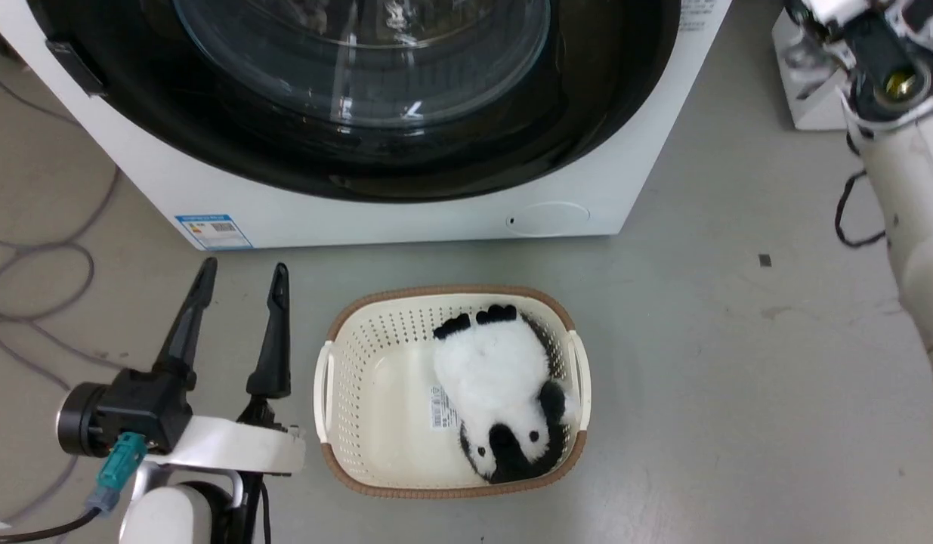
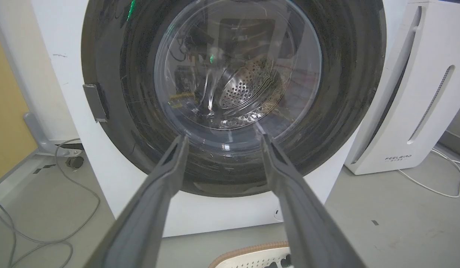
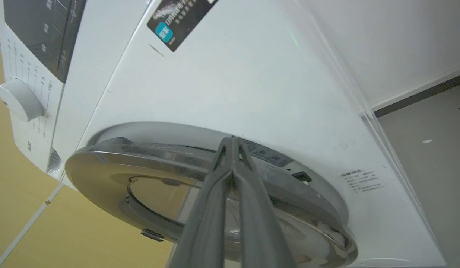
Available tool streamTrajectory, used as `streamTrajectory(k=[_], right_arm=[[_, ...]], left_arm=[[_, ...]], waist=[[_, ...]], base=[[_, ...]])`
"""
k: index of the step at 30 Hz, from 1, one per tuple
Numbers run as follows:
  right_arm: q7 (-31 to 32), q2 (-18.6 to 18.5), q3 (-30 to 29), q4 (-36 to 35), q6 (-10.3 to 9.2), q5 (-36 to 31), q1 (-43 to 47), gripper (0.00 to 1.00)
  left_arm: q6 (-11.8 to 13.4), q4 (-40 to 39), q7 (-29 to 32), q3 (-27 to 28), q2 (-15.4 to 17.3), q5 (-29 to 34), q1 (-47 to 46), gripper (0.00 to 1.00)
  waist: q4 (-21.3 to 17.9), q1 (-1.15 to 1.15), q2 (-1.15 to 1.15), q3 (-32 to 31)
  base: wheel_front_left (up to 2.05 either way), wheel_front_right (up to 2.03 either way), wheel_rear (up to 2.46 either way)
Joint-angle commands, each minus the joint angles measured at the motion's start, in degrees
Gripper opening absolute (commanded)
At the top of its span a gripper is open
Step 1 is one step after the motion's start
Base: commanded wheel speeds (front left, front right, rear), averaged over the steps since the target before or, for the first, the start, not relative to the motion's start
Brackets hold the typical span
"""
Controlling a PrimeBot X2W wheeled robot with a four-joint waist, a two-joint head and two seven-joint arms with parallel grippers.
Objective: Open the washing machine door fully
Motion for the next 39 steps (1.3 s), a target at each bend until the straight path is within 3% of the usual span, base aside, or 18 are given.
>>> streamTrajectory(k=[1, 11, 23, 28, 39], right_arm=[[0.3, 0.2, 0.8, 1.5, 0.05, 0.8, -2.2, 0.00], [1.1, 5.0, 9.1, 9.6, 0.05, 0.8, -11.1, 0.00], [2.5, 4.0, 11.6, 16.7, 0.06, 3.4, -16.2, 0.00], [6.6, 3.7, 11.9, 18.5, 0.06, 3.2, -18.8, 0.00], [21.9, 2.6, 11.8, 18.5, 0.06, 0.4, -19.0, 0.00]], left_arm=[[-0.3, -0.4, -0.5, 0.1, 0.2, -0.4, -1.1, 1.00], [-0.9, -0.7, -1.7, 0.4, 0.2, -1.1, -2.8, 1.00], [-1.6, -0.8, -3.2, 0.1, 0.1, -1.8, -3.7, 1.00], [-1.8, -0.7, -3.5, -0.2, 0.1, -2.1, -4.1, 1.00], [-1.8, -0.1, -3.5, -0.5, -0.4, -2.1, -3.8, 1.00]], waist=[[-0.1, 0.00, 0.00, 0.7], [0.2, 0.00, 0.00, 3.3], [0.6, 0.00, 0.00, 5.4], [0.7, 0.00, 0.00, 5.8], [0.7, 0.00, 0.00, 5.0]], base=[[0.00, 0.00, 0.00], [0.00, 0.00, 0.00], [0.00, 0.00, 0.00], [0.00, 0.00, 0.00], [0.00, 0.00, 0.00]])
